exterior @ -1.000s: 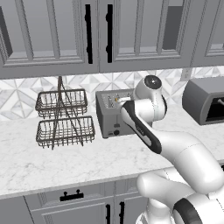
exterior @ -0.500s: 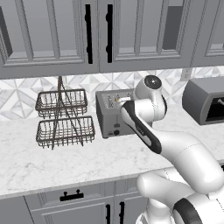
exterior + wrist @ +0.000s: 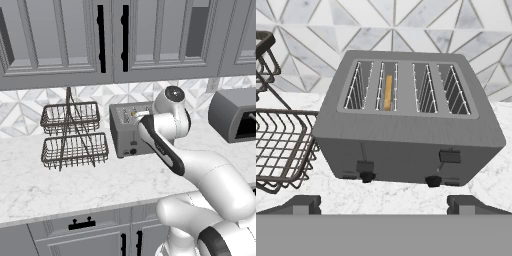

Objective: Start the toaster. Once the lever pops up, take the bread to the plate on the dining counter.

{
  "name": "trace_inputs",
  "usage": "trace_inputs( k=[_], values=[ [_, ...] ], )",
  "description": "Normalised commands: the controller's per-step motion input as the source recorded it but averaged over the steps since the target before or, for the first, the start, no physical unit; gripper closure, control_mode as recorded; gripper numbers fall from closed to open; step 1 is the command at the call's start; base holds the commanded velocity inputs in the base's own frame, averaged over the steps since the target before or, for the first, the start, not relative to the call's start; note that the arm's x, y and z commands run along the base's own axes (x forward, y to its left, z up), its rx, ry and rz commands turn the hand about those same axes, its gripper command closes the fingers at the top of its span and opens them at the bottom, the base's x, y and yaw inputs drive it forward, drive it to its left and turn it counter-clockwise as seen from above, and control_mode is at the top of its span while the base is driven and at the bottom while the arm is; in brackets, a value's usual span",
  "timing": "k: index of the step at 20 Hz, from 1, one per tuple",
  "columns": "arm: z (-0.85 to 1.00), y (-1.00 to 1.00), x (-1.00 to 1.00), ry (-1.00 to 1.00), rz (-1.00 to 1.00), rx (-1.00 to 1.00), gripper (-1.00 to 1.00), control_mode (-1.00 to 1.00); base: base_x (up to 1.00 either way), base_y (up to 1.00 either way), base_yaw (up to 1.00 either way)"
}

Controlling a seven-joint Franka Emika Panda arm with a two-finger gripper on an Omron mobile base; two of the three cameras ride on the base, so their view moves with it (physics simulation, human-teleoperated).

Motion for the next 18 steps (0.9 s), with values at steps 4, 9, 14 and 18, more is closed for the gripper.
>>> trace_inputs(
  k=[4,9,14,18],
  values=[
    [0.00,0.00,0.00,0.00,0.00,0.00,-1.00,-1.00,0.00,0.00,0.00],
    [0.00,0.00,0.00,0.00,0.00,0.00,-1.00,-1.00,0.00,0.00,0.00],
    [0.00,0.00,0.00,0.00,0.00,0.00,-1.00,-1.00,0.00,0.00,0.00],
    [0.00,0.00,0.00,0.00,0.00,0.00,-1.00,-1.00,0.00,0.00,0.00]
  ],
)
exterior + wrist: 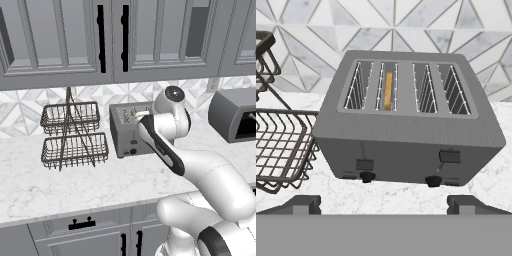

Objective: Start the toaster. Once the lever pops up, take the bread to the plate on the dining counter.

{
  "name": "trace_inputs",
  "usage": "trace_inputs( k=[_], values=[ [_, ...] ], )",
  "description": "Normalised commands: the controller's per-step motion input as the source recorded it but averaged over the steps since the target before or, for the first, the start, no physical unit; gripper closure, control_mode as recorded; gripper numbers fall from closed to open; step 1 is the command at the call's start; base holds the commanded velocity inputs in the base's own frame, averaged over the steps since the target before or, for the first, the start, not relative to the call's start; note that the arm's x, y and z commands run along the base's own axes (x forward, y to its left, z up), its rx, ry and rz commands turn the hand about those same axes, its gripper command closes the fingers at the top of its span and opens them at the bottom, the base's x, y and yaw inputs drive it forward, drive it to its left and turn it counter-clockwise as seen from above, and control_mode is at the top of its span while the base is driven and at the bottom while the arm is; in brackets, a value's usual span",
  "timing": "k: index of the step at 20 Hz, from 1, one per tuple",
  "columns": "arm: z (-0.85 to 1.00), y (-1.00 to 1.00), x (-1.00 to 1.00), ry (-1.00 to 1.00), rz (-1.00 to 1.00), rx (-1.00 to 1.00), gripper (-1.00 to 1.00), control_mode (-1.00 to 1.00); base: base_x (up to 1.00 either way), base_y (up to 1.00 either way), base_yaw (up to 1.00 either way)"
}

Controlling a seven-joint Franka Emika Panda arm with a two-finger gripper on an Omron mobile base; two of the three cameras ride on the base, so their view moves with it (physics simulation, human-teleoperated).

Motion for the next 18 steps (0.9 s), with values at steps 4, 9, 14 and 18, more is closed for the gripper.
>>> trace_inputs(
  k=[4,9,14,18],
  values=[
    [0.00,0.00,0.00,0.00,0.00,0.00,-1.00,-1.00,0.00,0.00,0.00],
    [0.00,0.00,0.00,0.00,0.00,0.00,-1.00,-1.00,0.00,0.00,0.00],
    [0.00,0.00,0.00,0.00,0.00,0.00,-1.00,-1.00,0.00,0.00,0.00],
    [0.00,0.00,0.00,0.00,0.00,0.00,-1.00,-1.00,0.00,0.00,0.00]
  ],
)
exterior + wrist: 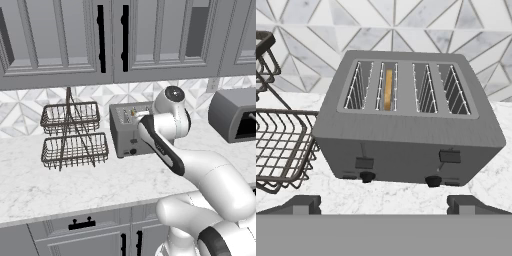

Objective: Start the toaster. Once the lever pops up, take the bread to the plate on the dining counter.

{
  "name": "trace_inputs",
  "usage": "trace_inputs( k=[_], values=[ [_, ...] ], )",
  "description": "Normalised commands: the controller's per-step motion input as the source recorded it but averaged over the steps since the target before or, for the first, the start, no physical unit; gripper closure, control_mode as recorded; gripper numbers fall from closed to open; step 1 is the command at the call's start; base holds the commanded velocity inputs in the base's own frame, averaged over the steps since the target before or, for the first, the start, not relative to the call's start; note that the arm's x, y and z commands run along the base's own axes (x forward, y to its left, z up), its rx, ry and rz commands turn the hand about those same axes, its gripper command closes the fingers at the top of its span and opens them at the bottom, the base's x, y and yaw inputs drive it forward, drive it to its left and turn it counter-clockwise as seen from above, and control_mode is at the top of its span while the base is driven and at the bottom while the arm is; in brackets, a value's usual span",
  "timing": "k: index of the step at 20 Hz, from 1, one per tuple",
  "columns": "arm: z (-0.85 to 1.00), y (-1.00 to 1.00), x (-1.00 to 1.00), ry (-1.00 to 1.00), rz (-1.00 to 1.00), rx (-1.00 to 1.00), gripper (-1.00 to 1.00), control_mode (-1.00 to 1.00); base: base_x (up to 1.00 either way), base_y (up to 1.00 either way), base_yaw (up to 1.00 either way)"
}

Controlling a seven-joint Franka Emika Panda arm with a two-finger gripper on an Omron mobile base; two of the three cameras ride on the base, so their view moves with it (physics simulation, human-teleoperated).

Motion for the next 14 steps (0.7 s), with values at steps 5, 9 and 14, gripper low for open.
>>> trace_inputs(
  k=[5,9,14],
  values=[
    [0.00,0.00,0.00,0.00,0.00,0.00,-1.00,-1.00,0.00,0.00,0.00],
    [0.00,0.00,0.00,0.00,0.00,0.00,-1.00,-1.00,0.00,0.00,0.00],
    [0.00,0.00,0.00,0.00,0.00,0.00,-1.00,-1.00,0.00,0.00,0.00]
  ],
)
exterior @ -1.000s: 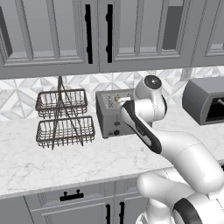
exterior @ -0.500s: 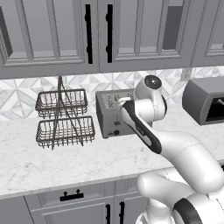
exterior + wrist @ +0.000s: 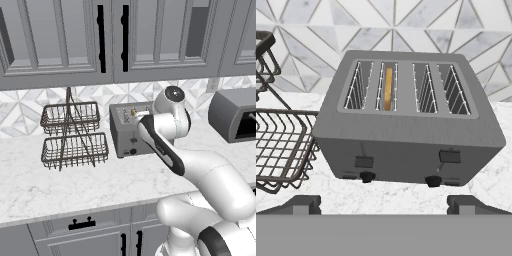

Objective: Start the toaster. Once the lever pops up, take the bread to the plate on the dining counter.

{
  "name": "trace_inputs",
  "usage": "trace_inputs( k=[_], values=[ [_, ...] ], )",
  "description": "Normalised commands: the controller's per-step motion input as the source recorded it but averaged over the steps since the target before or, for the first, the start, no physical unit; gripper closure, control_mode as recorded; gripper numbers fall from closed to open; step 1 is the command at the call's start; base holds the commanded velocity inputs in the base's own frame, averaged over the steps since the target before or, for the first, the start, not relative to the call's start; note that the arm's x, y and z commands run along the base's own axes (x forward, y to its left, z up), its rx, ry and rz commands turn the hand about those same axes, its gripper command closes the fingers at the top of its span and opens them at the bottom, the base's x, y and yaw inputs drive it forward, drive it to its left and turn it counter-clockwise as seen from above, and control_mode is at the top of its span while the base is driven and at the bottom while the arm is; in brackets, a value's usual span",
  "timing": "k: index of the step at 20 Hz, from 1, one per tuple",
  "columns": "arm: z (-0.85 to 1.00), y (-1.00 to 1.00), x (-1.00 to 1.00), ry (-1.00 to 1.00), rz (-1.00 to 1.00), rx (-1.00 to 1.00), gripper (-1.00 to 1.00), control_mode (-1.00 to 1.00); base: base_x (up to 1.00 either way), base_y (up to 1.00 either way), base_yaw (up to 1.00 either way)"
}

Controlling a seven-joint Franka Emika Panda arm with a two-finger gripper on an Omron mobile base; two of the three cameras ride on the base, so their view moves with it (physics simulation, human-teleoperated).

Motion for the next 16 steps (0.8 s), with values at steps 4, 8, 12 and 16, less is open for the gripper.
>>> trace_inputs(
  k=[4,8,12,16],
  values=[
    [0.00,0.00,0.00,0.00,0.00,0.00,-1.00,-1.00,0.00,0.00,0.00],
    [0.00,0.00,0.00,0.00,0.00,0.00,-1.00,-1.00,0.00,0.00,0.00],
    [0.00,0.00,0.00,0.00,0.00,0.00,-1.00,-1.00,0.00,0.00,0.00],
    [0.00,0.00,0.00,0.00,0.00,0.00,-1.00,-1.00,0.00,0.00,0.00]
  ],
)
